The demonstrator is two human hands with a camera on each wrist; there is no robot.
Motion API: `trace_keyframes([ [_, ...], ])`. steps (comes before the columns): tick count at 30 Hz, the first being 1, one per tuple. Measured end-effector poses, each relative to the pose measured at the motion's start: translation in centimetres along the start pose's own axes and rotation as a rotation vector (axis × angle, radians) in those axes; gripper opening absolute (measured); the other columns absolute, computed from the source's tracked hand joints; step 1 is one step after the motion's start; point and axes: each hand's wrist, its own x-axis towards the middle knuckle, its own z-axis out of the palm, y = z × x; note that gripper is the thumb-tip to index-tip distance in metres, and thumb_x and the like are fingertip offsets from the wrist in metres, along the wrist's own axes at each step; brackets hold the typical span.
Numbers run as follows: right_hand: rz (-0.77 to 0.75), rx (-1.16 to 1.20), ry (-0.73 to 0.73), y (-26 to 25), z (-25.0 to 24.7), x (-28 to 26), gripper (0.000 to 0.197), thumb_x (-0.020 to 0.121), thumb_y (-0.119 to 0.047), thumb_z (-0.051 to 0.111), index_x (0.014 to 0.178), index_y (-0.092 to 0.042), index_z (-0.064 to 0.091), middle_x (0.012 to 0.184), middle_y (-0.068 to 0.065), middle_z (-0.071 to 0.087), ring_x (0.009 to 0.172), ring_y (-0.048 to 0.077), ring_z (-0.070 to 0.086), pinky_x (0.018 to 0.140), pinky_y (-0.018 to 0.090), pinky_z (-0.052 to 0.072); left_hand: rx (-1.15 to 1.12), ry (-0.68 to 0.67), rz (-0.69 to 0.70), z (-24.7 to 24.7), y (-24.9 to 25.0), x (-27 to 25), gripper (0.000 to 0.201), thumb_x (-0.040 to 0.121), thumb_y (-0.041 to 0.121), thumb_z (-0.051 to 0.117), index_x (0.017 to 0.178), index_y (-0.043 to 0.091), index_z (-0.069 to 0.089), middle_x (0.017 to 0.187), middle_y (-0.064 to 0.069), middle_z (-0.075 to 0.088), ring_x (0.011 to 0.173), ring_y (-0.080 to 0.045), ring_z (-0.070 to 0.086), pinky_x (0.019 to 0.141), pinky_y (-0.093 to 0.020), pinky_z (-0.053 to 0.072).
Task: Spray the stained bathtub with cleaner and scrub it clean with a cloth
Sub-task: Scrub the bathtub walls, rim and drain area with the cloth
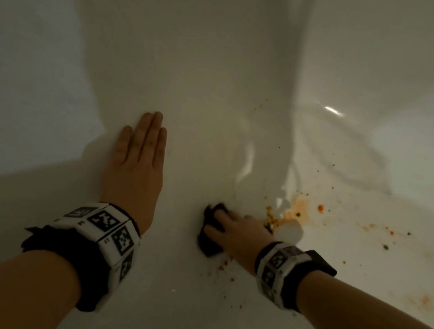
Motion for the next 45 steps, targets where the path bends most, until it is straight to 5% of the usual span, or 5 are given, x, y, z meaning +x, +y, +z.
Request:
trace_keyframes([
  [4, 0.111, 0.408, 0.056, -2.8, -1.8, -0.3, 0.050, 0.097, -0.018, 0.044, 0.144, -0.019, 0.026, 0.144, 0.014, 0.026, 0.120, 0.035, 0.041, 0.088, 0.041, 0.041, 0.029, -0.047, 0.091, 0.1, 0.7, -0.4, 0.081, 0.094, 0.016, 0.034, 0.130, -0.007, -0.035, 0.134, -0.022, -0.045, 0.139, -0.035, -0.027, 0.113, -0.046, -0.013],
  [9, -0.125, 0.630, -0.432, -8.6, 1.3, 1.8, 0.061, 0.096, -0.057, 0.024, 0.146, -0.023, 0.017, 0.139, 0.017, 0.038, 0.107, 0.034, 0.048, 0.084, 0.037, 0.039, 0.127, -0.136, 0.193, 1.1, 1.4, -1.4, 0.082, 0.094, 0.014, 0.037, 0.131, -0.006, -0.033, 0.133, -0.021, -0.046, 0.138, -0.035, -0.030, 0.112, -0.048, -0.015],
  [24, 0.677, 0.556, 0.344, 6.0, 2.2, -2.6, 0.051, 0.091, -0.017, 0.050, 0.139, -0.020, 0.033, 0.144, 0.014, 0.025, 0.117, 0.038, 0.046, 0.096, 0.041, 0.044, 0.224, -0.210, 0.263, 1.1, 3.0, -0.9, 0.066, 0.097, 0.012, 0.025, 0.144, -0.002, -0.019, 0.151, -0.019, -0.029, 0.142, -0.031, -0.022, 0.115, -0.048, -0.010],
  [34, -0.350, 0.643, -0.289, -8.5, 2.6, -1.4, 0.057, 0.092, -0.013, 0.054, 0.144, -0.019, 0.031, 0.137, 0.016, 0.035, 0.111, 0.041, 0.048, 0.096, 0.046, 0.040, 0.252, -0.222, 0.262, 1.4, 2.9, -0.5, 0.067, 0.097, 0.013, 0.027, 0.145, -0.002, -0.017, 0.151, -0.018, -0.028, 0.142, -0.031, -0.022, 0.115, -0.048, -0.010],
  [45, 0.307, 0.601, 0.274, -0.2, 3.8, -0.3, 0.047, 0.092, -0.032, 0.051, 0.136, -0.023, 0.037, 0.135, 0.011, 0.036, 0.117, 0.031, 0.047, 0.097, 0.034, 0.041, 0.263, -0.221, 0.264, 0.8, 3.0, 0.0, 0.068, 0.096, 0.013, 0.028, 0.145, -0.002, -0.017, 0.151, -0.017, -0.029, 0.142, -0.031, -0.023, 0.116, -0.047, -0.010],
])
